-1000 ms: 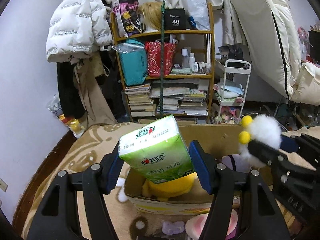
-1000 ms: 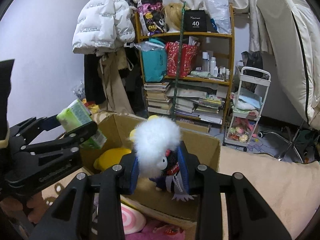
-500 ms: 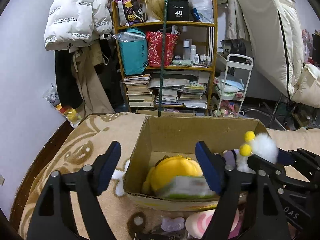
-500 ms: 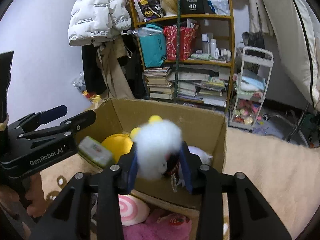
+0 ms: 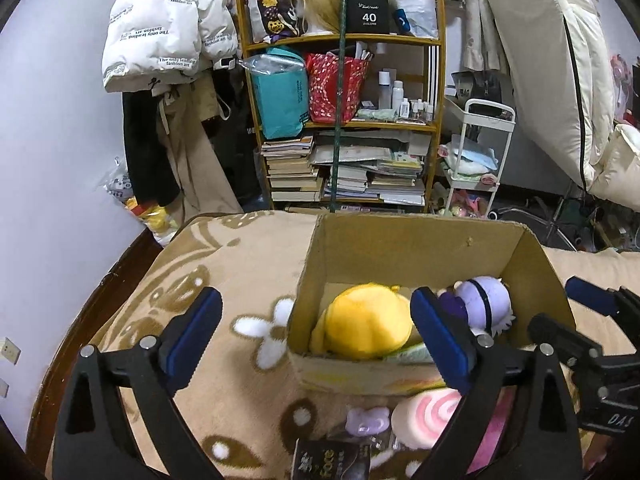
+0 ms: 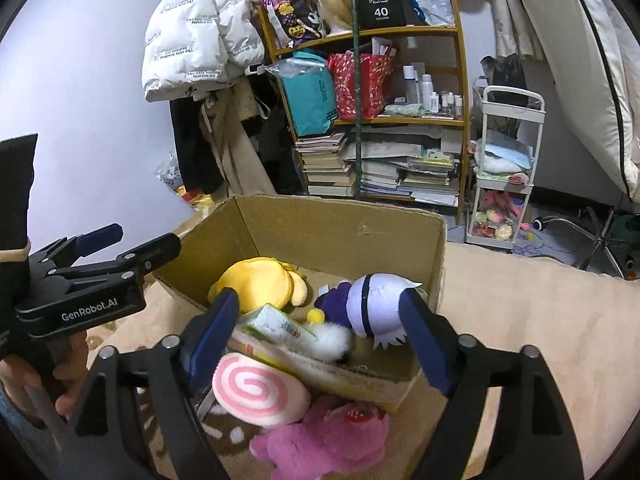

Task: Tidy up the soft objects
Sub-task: 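Open the left tool to drop the tissue pack in the box while the right tool releases the fluffy plush, then withdraw both tools from the box toward the remaining items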

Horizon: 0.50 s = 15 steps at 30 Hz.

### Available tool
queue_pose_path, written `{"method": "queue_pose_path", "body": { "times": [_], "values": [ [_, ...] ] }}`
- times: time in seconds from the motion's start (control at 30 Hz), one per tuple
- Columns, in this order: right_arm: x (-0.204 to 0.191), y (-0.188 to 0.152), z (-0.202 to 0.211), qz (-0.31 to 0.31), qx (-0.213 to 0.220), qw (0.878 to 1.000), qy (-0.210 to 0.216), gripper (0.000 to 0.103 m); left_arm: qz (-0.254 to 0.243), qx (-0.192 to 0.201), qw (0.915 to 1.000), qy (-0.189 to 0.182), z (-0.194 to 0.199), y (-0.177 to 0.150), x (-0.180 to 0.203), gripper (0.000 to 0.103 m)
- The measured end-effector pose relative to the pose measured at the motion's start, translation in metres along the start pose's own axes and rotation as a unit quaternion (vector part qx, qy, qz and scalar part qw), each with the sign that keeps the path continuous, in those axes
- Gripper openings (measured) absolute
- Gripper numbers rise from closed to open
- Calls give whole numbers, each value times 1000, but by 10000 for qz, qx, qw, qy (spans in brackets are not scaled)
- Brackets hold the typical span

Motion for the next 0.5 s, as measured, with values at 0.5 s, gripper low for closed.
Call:
{"method": "queue_pose_path", "body": {
  "times": [0.5],
  "values": [
    [3, -6, 45, -198, -143, 9994, -238, 101, 85, -295, 9995, 67, 57, -20, -27, 98]
  ]
}}
Point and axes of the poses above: each gripper's, at about its wrist camera, not at the fingertips, and z roughly against the way its jaws point, x to its right, y to its top, the point moved 10 cm from there along -z, roughly the way its jaws point, and after that the axes turned 15 degrees about x, right-handed, at the moved point
